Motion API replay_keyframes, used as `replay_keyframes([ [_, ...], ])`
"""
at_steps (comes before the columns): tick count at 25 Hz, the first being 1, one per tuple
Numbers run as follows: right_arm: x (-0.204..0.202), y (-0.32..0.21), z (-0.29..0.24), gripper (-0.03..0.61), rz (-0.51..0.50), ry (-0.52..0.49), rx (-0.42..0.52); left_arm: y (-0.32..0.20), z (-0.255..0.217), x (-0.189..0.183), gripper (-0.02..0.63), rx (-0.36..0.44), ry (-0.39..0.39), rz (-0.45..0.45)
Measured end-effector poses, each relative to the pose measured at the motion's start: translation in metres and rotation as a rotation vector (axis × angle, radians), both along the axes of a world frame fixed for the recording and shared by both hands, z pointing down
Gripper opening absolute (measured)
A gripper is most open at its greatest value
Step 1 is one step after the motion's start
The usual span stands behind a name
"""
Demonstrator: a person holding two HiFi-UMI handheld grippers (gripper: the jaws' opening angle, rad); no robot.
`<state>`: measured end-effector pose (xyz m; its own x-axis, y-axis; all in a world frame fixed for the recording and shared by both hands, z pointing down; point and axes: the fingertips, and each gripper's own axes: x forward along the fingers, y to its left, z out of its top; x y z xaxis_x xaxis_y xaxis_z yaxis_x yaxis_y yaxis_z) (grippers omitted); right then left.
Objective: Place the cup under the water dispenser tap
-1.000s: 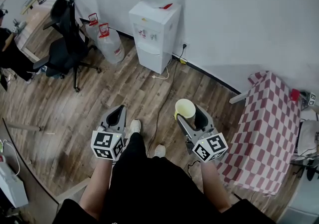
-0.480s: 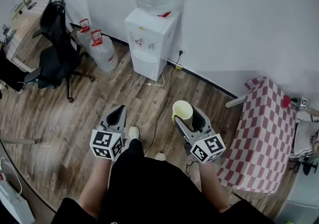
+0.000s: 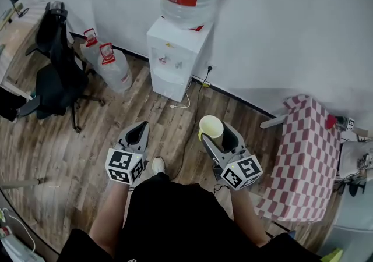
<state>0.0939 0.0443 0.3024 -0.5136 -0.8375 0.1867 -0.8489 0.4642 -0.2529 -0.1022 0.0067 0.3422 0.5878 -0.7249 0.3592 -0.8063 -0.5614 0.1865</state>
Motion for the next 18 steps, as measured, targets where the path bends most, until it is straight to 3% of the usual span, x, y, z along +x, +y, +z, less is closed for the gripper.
replay_keyframes([
  [7,-0.036,-0.036,0.007,0.314,0.015,0.018,-0.031,-0.026,0.017,-0.029,0.014,-0.050,0.016,0.057],
  [18,-0.073,-0.079,0.016,0.313,-0.072,0.049,-0.054,-0.046,0.032,-0.052,0.014,-0.080,0.013,0.013],
])
